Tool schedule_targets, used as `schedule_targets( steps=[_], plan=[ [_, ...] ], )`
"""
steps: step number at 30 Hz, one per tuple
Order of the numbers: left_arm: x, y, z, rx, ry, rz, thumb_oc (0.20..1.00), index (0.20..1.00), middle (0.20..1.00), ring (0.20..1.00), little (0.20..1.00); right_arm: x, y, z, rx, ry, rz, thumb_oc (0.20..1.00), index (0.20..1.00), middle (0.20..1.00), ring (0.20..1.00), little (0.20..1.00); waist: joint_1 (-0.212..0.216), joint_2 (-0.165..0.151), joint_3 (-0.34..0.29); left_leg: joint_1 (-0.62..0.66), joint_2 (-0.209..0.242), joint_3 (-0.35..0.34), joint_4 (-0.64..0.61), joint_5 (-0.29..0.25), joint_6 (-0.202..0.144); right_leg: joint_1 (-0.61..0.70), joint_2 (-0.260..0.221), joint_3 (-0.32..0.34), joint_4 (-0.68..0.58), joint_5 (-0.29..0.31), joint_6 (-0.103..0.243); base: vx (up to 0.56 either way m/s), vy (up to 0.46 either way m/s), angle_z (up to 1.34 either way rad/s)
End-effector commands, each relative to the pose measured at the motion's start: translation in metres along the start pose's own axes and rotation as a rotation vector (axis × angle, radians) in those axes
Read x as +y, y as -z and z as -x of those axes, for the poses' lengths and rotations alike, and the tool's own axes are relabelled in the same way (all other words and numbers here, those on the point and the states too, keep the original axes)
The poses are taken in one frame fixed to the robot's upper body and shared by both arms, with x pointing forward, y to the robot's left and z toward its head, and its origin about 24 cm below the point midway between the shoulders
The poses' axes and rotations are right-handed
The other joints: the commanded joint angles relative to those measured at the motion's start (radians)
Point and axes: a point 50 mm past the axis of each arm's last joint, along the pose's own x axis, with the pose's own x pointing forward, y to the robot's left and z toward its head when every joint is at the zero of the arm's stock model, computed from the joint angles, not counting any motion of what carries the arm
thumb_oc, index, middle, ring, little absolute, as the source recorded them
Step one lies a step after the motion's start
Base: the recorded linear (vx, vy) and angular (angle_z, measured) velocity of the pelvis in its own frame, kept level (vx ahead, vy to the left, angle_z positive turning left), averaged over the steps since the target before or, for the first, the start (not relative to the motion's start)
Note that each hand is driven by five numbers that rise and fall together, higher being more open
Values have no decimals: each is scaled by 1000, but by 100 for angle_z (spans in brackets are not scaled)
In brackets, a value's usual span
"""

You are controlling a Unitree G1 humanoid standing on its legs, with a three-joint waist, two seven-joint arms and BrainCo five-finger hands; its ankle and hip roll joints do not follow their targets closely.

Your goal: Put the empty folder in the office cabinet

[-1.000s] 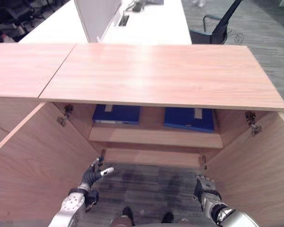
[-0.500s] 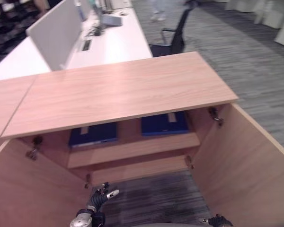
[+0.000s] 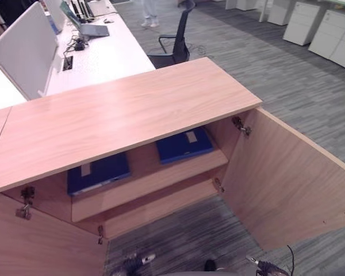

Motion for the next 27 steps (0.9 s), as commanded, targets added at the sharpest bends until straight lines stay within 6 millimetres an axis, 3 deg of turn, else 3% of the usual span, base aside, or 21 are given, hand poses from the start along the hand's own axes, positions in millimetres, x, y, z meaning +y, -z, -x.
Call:
schedule_targets(
  steps=[1, 6, 8, 14, 15, 16, 20, 22, 26, 27],
  plan=[
    [-1, 1, 0, -15, -8, -24, 1000, 1000, 1000, 1000, 1000, 5, 5, 0, 47, -10, -54, 1000, 1000, 1000, 1000, 1000, -29, -50, -27, 9, -82, -12, -19, -70, 59, 37, -27, -43, -138, 77, 113, -70, 67, -48],
    [10, 4, 0, 20, -55, 29, 1000, 1000, 1000, 1000, 1000, -4, 6, 0, 22, 30, -121, 1000, 1000, 1000, 1000, 1000, -58, -47, -10, 12, -98, -6, -19, -97, 79, 1, -39, -2, -122, 101, 142, -88, 140, -29],
    [14, 5, 0, 23, -67, 56, 1000, 1000, 1000, 1000, 1000, -8, -2, -1, -32, 40, -208, 1000, 1000, 1000, 1000, 1000, -78, -52, 13, 4, -113, 6, -19, -98, 91, -35, -54, 18, -99, 121, 156, -199, 176, -51],
    [19, 9, 0, 35, -91, 58, 1000, 1000, 1000, 1000, 1000, -22, -18, 0, -133, 83, -277, 1000, 1000, 1000, 1000, 1000, -108, -54, 74, -6, -118, 27, -19, -87, 98, -104, -106, -7, 21, 115, 177, -166, 87, -20],
    [24, 13, 1, 51, -108, 55, 1000, 1000, 1000, 1000, 1000, -37, -31, 1, -178, 134, -310, 1000, 1000, 1000, 1000, 1000, -101, -43, 95, -14, -96, 48, -19, -74, 96, -100, -147, -81, 70, 68, 158, -258, 48, -30],
    [25, 16, 2, 64, -113, 48, 1000, 1000, 1000, 1000, 1000, -42, -34, 1, -190, 151, -319, 1000, 1000, 1000, 1000, 1000, -99, -37, 97, -16, -89, 54, -19, -70, 95, -92, -164, -103, 99, 45, 149, -239, 39, -54],
    [29, 24, 3, 90, -121, 34, 1000, 1000, 1000, 1000, 1000, -67, -49, 3, -227, 214, -348, 1000, 1000, 1000, 1000, 1000, -93, -25, 89, -23, -73, 65, -19, -69, 96, -63, -214, -92, 187, -11, 130, -54, -2, -46],
    [33, 24, 3, 92, -133, 30, 1000, 1000, 1000, 1000, 1000, -80, -62, 6, -267, 239, -358, 1000, 1000, 1000, 1000, 1000, -86, -38, 63, -29, -77, 66, -19, -74, 98, 2, -228, -65, 135, -8, 141, 55, -63, -8],
    [47, 29, 6, 116, -184, 21, 1000, 1000, 1000, 1000, 1000, -102, -96, 17, -392, 300, -293, 1000, 1000, 1000, 1000, 1000, -60, -66, 17, -26, -84, 71, -19, -72, 91, 59, -177, -50, -17, -3, 158, 86, -104, -14],
    [47, 29, 6, 116, -184, 20, 1000, 1000, 1000, 1000, 1000, -102, -96, 17, -392, 300, -292, 1000, 1000, 1000, 1000, 1000, -59, -65, 17, -25, -83, 72, -19, -72, 90, 62, -175, -50, -22, -1, 158, 152, -163, -49]
  ],
)
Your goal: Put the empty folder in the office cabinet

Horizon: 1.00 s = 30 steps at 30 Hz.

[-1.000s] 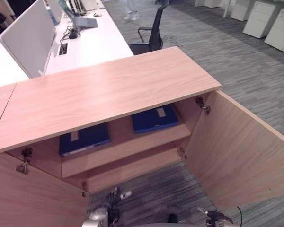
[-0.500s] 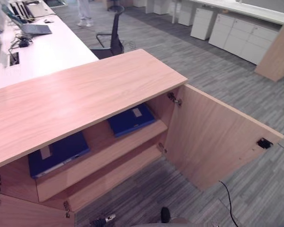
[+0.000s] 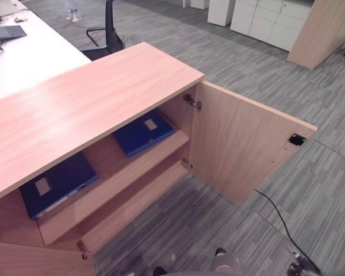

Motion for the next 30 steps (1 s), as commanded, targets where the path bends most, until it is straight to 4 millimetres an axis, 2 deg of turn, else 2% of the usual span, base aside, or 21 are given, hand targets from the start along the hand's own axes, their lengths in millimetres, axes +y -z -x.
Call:
schedule_targets(
  steps=[1, 2, 3, 5, 7, 8, 10, 11, 12, 16, 19, 20, 21, 22, 25, 30],
  plan=[
    [13, 4, 0, 34, -65, -38, 1000, 1000, 1000, 1000, 1000, -17, -55, -4, -200, 69, 51, 1000, 1000, 1000, 1000, 1000, 5, -25, -61, -15, -18, -150, 12, -91, 23, 24, 49, 16, -83, 16, 29, 131, -167, -47],
    [15, 3, 0, 30, -71, -40, 1000, 1000, 1000, 1000, 1000, -20, -67, -3, -240, 74, 60, 1000, 1000, 1000, 1000, 1000, 5, -28, -64, -11, -14, -150, 12, -91, 18, 33, 56, 13, -91, 16, 27, 130, -168, -38],
    [14, 3, 0, 30, -70, -40, 1000, 1000, 1000, 1000, 1000, -20, -67, -3, -241, 74, 60, 1000, 1000, 1000, 1000, 1000, 4, -27, -62, -10, -13, -151, 12, -91, 17, 36, 57, 12, -93, 17, 26, 37, -71, -5],
    [17, -1, 0, 26, -79, -45, 1000, 1000, 1000, 1000, 1000, -24, -84, -2, -295, 74, 83, 1000, 1000, 1000, 1000, 1000, 2, -32, -67, -3, -5, -153, 12, -91, 10, 48, 64, 6, -106, 15, 23, 48, -85, 2],
    [23, -4, 0, 26, -98, -60, 1000, 1000, 1000, 1000, 1000, -26, -109, 0, -368, 62, 127, 1000, 1000, 1000, 1000, 1000, 5, -43, -73, 4, 6, -153, 12, -89, -1, 65, 75, -2, -123, 11, 18, 64, -124, 5],
    [22, -4, 0, 26, -98, -59, 1000, 1000, 1000, 1000, 1000, -26, -109, 0, -369, 62, 127, 1000, 1000, 1000, 1000, 1000, 4, -43, -73, 4, 6, -153, 12, -88, -1, 66, 76, -3, -124, 11, 18, 47, -98, 4],
    [25, -3, 0, 33, -105, -71, 1000, 1000, 1000, 1000, 1000, -26, -125, 3, -411, 49, 161, 1000, 1000, 1000, 1000, 1000, 8, -48, -77, 7, 13, -154, 12, -87, -6, 75, 81, -7, -134, 9, 15, 43, -78, 4],
    [30, -1, 1, 44, -116, -78, 1000, 1000, 1000, 1000, 1000, -24, -143, 7, -469, 31, 204, 1000, 1000, 1000, 1000, 1000, 13, -51, -81, 7, 18, -153, 12, -84, -12, 81, 86, -12, -141, 7, 11, 40, -75, 2],
    [29, -1, 1, 44, -116, -77, 1000, 1000, 1000, 1000, 1000, -24, -144, 7, -470, 30, 204, 1000, 1000, 1000, 1000, 1000, 12, -50, -80, 7, 18, -153, 12, -84, -13, 81, 86, -12, -142, 7, 11, 30, -78, 3],
    [35, 1, 1, 56, -135, -73, 1000, 1000, 1000, 1000, 1000, -7, -178, 22, -615, -31, 278, 1000, 1000, 1000, 1000, 1000, 21, -54, -85, 5, 27, -152, 12, -79, -22, 87, 93, -16, -156, 5, 8, 16, -54, 4],
    [34, 3, 1, 62, -131, -84, 1000, 1000, 1000, 1000, 1000, 22, -203, 39, -726, -145, 309, 1000, 1000, 1000, 1000, 1000, 38, -54, -90, 7, 30, -154, 12, -77, -27, 97, 97, -25, -160, 0, 4, 25, -39, 2],
    [34, 3, 1, 62, -131, -83, 1000, 1000, 1000, 1000, 1000, 22, -203, 39, -726, -145, 309, 1000, 1000, 1000, 1000, 1000, 37, -54, -90, 7, 30, -154, 12, -77, -27, 97, 97, -25, -160, 0, 3, 13, -25, 4],
    [33, 3, 1, 59, -121, -89, 1000, 1000, 1000, 1000, 1000, 34, -211, 46, -757, -198, 334, 1000, 1000, 1000, 1000, 1000, 45, -53, -92, 8, 32, -156, 12, -76, -28, 98, 99, -29, -161, 0, 2, 4, -13, 5],
    [32, 3, 1, 59, -121, -88, 1000, 1000, 1000, 1000, 1000, 34, -211, 46, -758, -198, 335, 1000, 1000, 1000, 1000, 1000, 44, -53, -92, 8, 32, -156, 12, -76, -28, 98, 99, -29, -161, 0, 2, 15, -24, 8],
    [30, 3, 1, 56, -104, -103, 1000, 1000, 1000, 1000, 1000, 56, -224, 59, -814, -278, 395, 1000, 1000, 1000, 1000, 1000, 59, -50, -93, 6, 33, -159, 12, -72, -32, 100, 102, -36, -161, -2, -1, 8, -15, 5],
    [33, -2, 1, 46, -106, -128, 1000, 1000, 1000, 1000, 1000, 74, -238, 70, -856, -313, 441, 1000, 1000, 1000, 1000, 1000, 75, -49, -94, 0, 34, -164, 12, -66, -37, 100, 102, -42, -161, -3, -3, -2, -26, 6]
  ],
)
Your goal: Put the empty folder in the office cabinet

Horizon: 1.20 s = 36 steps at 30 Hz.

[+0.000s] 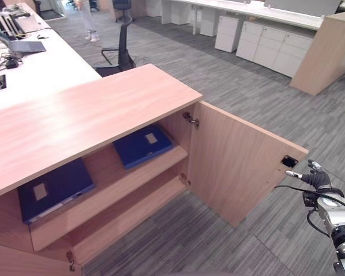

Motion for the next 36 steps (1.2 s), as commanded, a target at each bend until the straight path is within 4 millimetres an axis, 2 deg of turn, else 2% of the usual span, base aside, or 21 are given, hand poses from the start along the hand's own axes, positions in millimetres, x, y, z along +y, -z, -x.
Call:
schedule_targets(
  steps=[1, 11, 16, 17, 18, 19, 20, 21, 22, 23, 24, 25, 26, 28, 29, 30, 31, 34, 36],
  plan=[
    [2, 1, 0, 16, -10, -33, 1000, 1000, 1000, 1000, 1000, -14, -42, -12, -123, 35, 21, 1000, 1000, 1000, 1000, 1000, 11, -35, -7, 10, -23, -69, -2, -97, 13, 7, 10, -12, 1, -73, 48, -4, -37, 6],
    [12, 7, 0, 34, -31, -54, 1000, 1000, 1000, 1000, 1000, -16, -69, -21, -162, 17, 45, 1000, 1000, 1000, 1000, 1000, 31, -33, -6, -1, -23, -84, -2, -89, 5, 7, 6, -29, 1, -74, 48, -4, -23, 6],
    [9, 9, 0, 41, -28, -51, 1000, 1000, 1000, 1000, 1000, 0, -82, -21, -211, -47, -2, 1000, 1000, 1000, 1000, 1000, 36, -28, -4, -6, -27, -90, -2, -85, 5, 7, 1, -37, 1, -71, 49, -4, -2, 4],
    [8, 10, 0, 45, -24, -47, 1000, 1000, 1000, 1000, 1000, 8, -85, -20, -230, -80, -23, 1000, 1000, 1000, 1000, 1000, 37, -26, -3, -5, -28, -90, -2, -85, 5, 7, 0, -38, 1, -70, 48, 0, 0, 0],
    [5, 12, 0, 51, -15, -36, 1000, 1000, 1000, 1000, 1000, 31, -97, -14, -305, -177, -33, 1000, 1000, 1000, 1000, 1000, 38, -23, -2, -4, -29, -89, -2, -85, 6, 7, -1, -39, 1, -68, 48, 0, 0, 0],
    [4, 13, 0, 51, -12, -27, 1000, 1000, 1000, 1000, 1000, 45, -103, -9, -348, -243, -25, 1000, 1000, 1000, 1000, 1000, 39, -22, 0, -3, -30, -88, -2, -85, 7, 7, -2, -40, 1, -66, 48, 0, 0, 0],
    [4, 13, 0, 51, -12, -27, 1000, 1000, 1000, 1000, 1000, 45, -103, -9, -347, -243, -25, 1000, 1000, 1000, 1000, 1000, 39, -22, 0, -3, -30, -88, -2, -85, 7, 7, -2, -41, 1, -66, 48, 0, 0, 0],
    [2, 11, 0, 44, -1, -13, 1000, 1000, 1000, 1000, 1000, 76, -113, 7, -436, -405, -6, 1000, 1000, 1000, 1000, 1000, 37, -19, 5, -3, -30, -86, -2, -83, 7, 5, -2, -43, 1, -63, 47, -5, 11, -4],
    [2, 11, 0, 44, -1, -13, 1000, 1000, 1000, 1000, 1000, 76, -113, 8, -435, -405, -6, 1000, 1000, 1000, 1000, 1000, 37, -19, 4, -3, -30, -86, -2, -83, 7, 5, -2, -43, 1, -63, 47, -6, 18, -4],
    [1, 9, 0, 39, 4, -5, 1000, 1000, 1000, 1000, 1000, 92, -115, 17, -469, -493, -16, 1000, 1000, 1000, 1000, 1000, 35, -18, 6, -4, -30, -85, -2, -82, 7, 3, -3, -43, 1, -61, 47, -6, 23, -6],
    [-2, 5, 0, 28, 20, 5, 1000, 1000, 1000, 1000, 1000, 121, -116, 39, -508, -676, -52, 1000, 1000, 1000, 1000, 1000, 30, -15, 10, -5, -30, -81, -2, -81, 8, 0, -4, -44, 1, -57, 46, -13, 34, -10],
    [-4, 3, 0, 24, 29, 10, 1000, 1000, 1000, 1000, 1000, 139, -111, 51, -504, -785, -83, 1000, 1000, 1000, 1000, 1000, 28, -14, 13, -6, -30, -80, -2, -80, 8, -1, -4, -43, 1, -55, 45, -12, 27, -12],
    [-4, 4, 0, 25, 29, 9, 1000, 1000, 1000, 1000, 1000, 139, -111, 51, -503, -785, -83, 1000, 1000, 1000, 1000, 1000, 28, -14, 12, -6, -31, -80, -2, -80, 8, -1, -4, -43, 1, -55, 45, -11, 18, -13],
    [-6, 2, 0, 20, 47, 7, 1000, 1000, 1000, 1000, 1000, 163, -104, 72, -505, -944, -85, 1000, 1000, 1000, 1000, 1000, 25, -12, 13, -8, -30, -80, -2, -81, 9, -4, -5, -45, 1, -52, 45, -12, 23, -12],
    [-9, -2, 0, 7, 66, 1, 1000, 1000, 1000, 1000, 1000, 185, -95, 93, -493, -1094, -39, 1000, 1000, 1000, 1000, 1000, 22, -12, 15, -9, -29, -78, -2, -81, 8, -7, -6, -43, 1, -51, 44, -14, 31, -3],
    [-10, -4, 0, 1, 70, 1, 1000, 1000, 1000, 1000, 1000, 193, -90, 102, -486, -1158, -18, 1000, 1000, 1000, 1000, 1000, 21, -12, 14, -10, -29, -78, -2, -82, 8, -9, -6, -43, 1, -51, 44, -10, 23, 5],
    [-10, -4, 0, 1, 70, 1, 1000, 1000, 1000, 1000, 1000, 193, -90, 102, -486, -1159, -18, 1000, 1000, 1000, 1000, 1000, 20, -12, 13, -10, -29, -78, -2, -82, 8, -9, -6, -43, 1, -51, 44, 0, 0, 0],
    [-11, -12, 1, -21, 79, -12, 1000, 1000, 1000, 1000, 1000, 219, -81, 136, -473, -1379, -1, 1000, 1000, 1000, 1000, 1000, 16, -14, 14, -16, -28, -78, -2, -81, 8, -17, -7, -41, 1, -48, 44, -11, 8, 4],
    [-14, -17, 1, -37, 89, -23, 1000, 1000, 1000, 1000, 1000, 239, -82, 161, -437, -1514, -150, 1000, 1000, 1000, 1000, 1000, 15, -20, 11, -22, -28, -73, -2, -79, 9, -26, -9, -42, 1, -41, 45, -44, 30, 19]
  ],
)
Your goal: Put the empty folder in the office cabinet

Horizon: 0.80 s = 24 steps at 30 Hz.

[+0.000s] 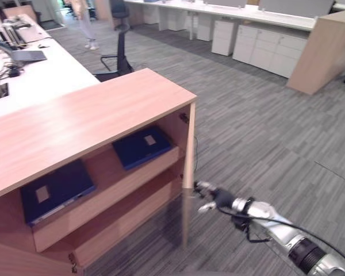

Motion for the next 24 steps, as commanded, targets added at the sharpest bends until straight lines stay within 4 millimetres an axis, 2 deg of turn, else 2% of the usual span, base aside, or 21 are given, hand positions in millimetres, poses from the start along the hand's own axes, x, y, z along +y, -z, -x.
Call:
schedule_targets(
  steps=[1, 3, 9, 14, 16, 17, 21, 22, 24],
  plan=[
    [14, -17, 1, -30, -30, -43, 1000, 1000, 1000, 1000, 1000, 1, -43, -23, -195, -84, -60, 1000, 1000, 1000, 1000, 1000, 20, -44, 50, 16, -34, -37, 2, -109, 17, 4, -12, -5, 4, -54, 58, -40, 23, 11],
    [13, -17, 1, -31, -25, -45, 1000, 1000, 1000, 1000, 1000, 10, -42, -30, -221, -111, -139, 1000, 1000, 1000, 1000, 1000, 22, -49, 47, 15, -32, -30, 2, -107, 18, -3, -13, -5, 4, -47, 60, -31, 10, -1],
    [9, -15, 0, -22, -9, -53, 1000, 1000, 1000, 1000, 1000, 11, -35, -34, -248, -64, -237, 1000, 1000, 1000, 1000, 1000, 21, -56, 40, 13, -31, -29, 2, -104, 18, -5, -13, -9, 4, -43, 60, -14, -3, -8],
    [6, -11, 0, -12, -1, -52, 1000, 1000, 1000, 1000, 1000, 5, -4, -28, -204, 81, -347, 1000, 1000, 1000, 1000, 1000, 16, -57, 32, 12, -29, -40, 2, -102, 16, 4, -11, -16, 5, -48, 57, 3, -16, 2],
    [6, -5, 0, 3, -2, -41, 1000, 1000, 1000, 1000, 1000, -3, 15, -20, -168, 202, -393, 1000, 1000, 1000, 1000, 1000, 15, -55, 27, 14, -29, -49, 2, -101, 14, 10, -9, -24, 6, -53, 54, 17, -60, 20],
    [7, 4, 0, 28, -3, -33, 1000, 1000, 1000, 1000, 1000, -13, 34, -8, -118, 335, -408, 1000, 1000, 1000, 1000, 1000, 12, -53, 21, 17, -27, -58, 2, -101, 13, 17, -5, -24, 7, -61, 51, 20, -74, 20],
    [8, 16, 1, 60, -8, -14, 1000, 1000, 1000, 1000, 1000, -32, 62, 19, -42, 586, -431, 1000, 1000, 1000, 1000, 1000, 7, -49, 12, 24, -22, -69, 2, -98, 9, 27, 5, -25, 5, -73, 43, 33, -83, 19],
    [9, 22, 1, 73, -20, -1, 1000, 1000, 1000, 1000, 1000, -46, 79, 43, 24, 798, -425, 1000, 1000, 1000, 1000, 1000, 4, -45, 11, 28, -17, -76, 2, -95, 7, 34, 14, -26, 5, -82, 37, 26, -107, 14],
    [9, 19, 1, 64, -38, 7, 1000, 1000, 1000, 1000, 1000, -55, 88, 54, 89, 938, -401, 1000, 1000, 1000, 1000, 1000, 3, -42, 13, 30, -12, -78, 2, -92, 4, 38, 21, -26, 4, -88, 33, 14, -106, 13]
  ],
)
